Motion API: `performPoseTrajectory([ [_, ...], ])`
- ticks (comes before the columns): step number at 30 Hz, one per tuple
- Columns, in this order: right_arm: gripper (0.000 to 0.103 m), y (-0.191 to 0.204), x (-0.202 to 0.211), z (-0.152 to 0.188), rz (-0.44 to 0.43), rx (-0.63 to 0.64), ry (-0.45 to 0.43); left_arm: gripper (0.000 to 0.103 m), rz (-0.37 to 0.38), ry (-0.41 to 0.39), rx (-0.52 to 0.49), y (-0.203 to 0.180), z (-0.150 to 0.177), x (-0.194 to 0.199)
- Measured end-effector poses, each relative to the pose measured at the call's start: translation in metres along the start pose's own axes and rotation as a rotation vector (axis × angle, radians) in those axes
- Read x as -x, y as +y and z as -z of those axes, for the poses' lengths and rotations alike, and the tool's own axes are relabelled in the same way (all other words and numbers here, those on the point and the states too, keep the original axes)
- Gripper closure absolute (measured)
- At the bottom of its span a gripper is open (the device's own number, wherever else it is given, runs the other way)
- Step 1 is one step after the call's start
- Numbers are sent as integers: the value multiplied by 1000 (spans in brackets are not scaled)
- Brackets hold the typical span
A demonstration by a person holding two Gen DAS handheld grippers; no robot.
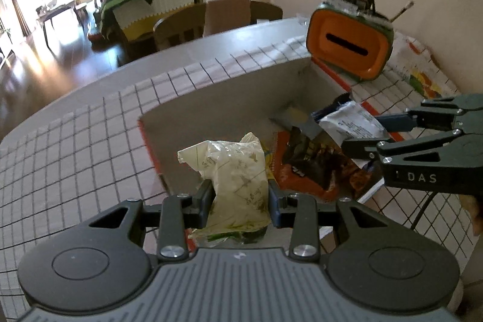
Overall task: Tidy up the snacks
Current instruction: 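Open the right gripper to drop the white packet while the left releases the cream bag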
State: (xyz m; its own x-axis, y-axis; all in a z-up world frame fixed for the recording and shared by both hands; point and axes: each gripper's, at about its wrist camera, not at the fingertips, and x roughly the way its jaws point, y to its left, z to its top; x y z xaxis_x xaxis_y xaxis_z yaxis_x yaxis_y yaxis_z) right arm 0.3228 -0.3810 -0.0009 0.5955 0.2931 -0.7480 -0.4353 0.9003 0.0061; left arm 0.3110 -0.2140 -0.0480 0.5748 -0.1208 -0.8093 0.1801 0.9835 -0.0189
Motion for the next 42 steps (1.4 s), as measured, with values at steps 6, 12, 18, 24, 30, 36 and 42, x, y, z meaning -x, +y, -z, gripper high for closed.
performPoseTrajectory([
  [6,59,-8,-29,-4,5,46,48,67,-20,77,3,-10,-7,-39],
  [12,59,-3,-53,-13,2,98,83,67,-36,130,-1,-14,-15,-65],
  [18,59,5,-68,-20,1,176,112,67,-26,208,53,-7,-19,-87],
  [24,59,8,-77,-23,-14,208,151,65,-37,230,71,-4,-19,-96],
  [30,56,3,-78,-26,-37,204,158,65,-33,222,88,-4,-19,-94],
  [36,49,-1,-70,-27,-56,188,143,62,-35,193,85,-3,-18,-84],
  [42,40,-5,-50,-26,-87,155,105,51,-30,148,97,-1,-15,-63],
])
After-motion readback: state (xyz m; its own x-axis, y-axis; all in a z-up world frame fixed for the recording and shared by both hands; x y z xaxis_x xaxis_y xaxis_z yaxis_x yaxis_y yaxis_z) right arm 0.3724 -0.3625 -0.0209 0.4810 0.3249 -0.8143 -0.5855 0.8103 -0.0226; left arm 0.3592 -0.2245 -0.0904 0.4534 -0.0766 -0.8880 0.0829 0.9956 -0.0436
